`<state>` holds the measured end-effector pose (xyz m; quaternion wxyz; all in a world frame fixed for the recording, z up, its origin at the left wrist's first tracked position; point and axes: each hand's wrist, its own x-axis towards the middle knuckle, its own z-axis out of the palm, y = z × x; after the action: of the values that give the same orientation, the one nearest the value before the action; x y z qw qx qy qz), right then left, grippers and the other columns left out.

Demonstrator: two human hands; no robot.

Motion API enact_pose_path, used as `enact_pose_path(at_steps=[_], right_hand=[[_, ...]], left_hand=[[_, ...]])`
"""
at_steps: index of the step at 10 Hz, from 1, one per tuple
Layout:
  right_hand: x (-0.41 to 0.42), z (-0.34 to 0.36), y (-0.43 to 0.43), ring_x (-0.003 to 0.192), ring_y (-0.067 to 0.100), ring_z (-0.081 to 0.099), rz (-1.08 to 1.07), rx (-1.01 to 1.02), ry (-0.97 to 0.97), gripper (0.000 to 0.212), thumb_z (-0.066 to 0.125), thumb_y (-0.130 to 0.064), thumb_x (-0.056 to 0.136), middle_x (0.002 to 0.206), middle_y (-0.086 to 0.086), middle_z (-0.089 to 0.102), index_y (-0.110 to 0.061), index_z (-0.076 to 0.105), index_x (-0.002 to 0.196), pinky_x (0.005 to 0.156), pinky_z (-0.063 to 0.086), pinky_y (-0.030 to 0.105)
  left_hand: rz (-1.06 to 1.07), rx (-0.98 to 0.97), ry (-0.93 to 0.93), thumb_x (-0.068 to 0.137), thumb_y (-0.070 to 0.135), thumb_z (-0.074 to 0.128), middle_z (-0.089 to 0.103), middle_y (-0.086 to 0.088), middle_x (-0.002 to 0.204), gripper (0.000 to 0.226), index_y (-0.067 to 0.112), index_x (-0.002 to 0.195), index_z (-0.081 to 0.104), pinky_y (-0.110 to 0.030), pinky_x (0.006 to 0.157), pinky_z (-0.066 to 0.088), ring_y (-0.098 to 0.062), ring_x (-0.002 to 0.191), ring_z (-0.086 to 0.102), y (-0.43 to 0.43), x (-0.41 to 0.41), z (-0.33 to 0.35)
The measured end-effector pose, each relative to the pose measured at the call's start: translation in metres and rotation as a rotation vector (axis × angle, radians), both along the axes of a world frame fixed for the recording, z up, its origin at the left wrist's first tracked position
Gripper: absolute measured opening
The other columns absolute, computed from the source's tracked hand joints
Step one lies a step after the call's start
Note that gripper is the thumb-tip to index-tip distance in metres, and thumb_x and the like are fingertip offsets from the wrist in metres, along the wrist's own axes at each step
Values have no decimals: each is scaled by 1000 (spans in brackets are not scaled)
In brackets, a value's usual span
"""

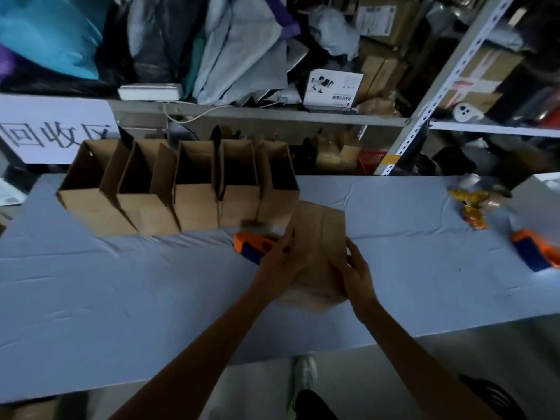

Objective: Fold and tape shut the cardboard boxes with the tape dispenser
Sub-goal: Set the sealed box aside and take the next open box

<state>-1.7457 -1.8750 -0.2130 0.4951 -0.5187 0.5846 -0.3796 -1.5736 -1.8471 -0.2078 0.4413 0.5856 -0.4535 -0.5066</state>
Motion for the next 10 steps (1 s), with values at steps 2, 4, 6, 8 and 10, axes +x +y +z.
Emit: enact_pose_path(at_steps=[2, 4, 6, 8, 10], right_hand=[[-47, -2, -78, 92, 7, 63, -67, -8, -38, 39, 61, -20, 90, 112, -3, 63, -30, 51, 126, 63, 49, 15], [-81, -14, -181, 92, 17, 63, 40, 12, 23, 36, 61, -19, 89, 111, 2, 63, -27, 48, 121, 72, 55, 38], [-104, -35, -272, 107, 20, 59, 250, 14, 132, 48, 55, -13, 92, 126, 2, 56, -17, 45, 139, 86, 53, 33], [-92, -57, -329, 86, -3, 53, 388, 120, 185, 66, 59, -27, 92, 112, -10, 50, -34, 24, 148, 63, 46, 15], [-68, -74, -351, 102, 14, 57, 436, 114, 147, 83, 68, -30, 85, 120, -4, 52, -31, 17, 150, 70, 47, 20]], left_hand=[[-57, -34, -56, 88, 21, 67, 48, -5, 135, 67, 20, 144, 31, -41, 101, 45, -18, 119, 51, -81, -50, 10], [74, 61, -44, 85, 17, 69, 52, 2, 134, 70, 27, 143, 32, -29, 93, 47, -15, 119, 54, -167, -87, -6], [245, 161, -17, 88, 11, 67, 48, -10, 140, 67, 18, 145, 32, -45, 105, 42, -25, 125, 50, -237, -117, -22], [373, 189, -28, 89, 2, 59, 58, -10, 130, 57, 17, 141, 39, -34, 92, 51, -25, 114, 59, -292, -110, -39], [340, 192, -30, 89, -2, 61, 51, -12, 135, 70, 13, 148, 27, -20, 83, 52, -12, 103, 58, -314, -96, -57]])
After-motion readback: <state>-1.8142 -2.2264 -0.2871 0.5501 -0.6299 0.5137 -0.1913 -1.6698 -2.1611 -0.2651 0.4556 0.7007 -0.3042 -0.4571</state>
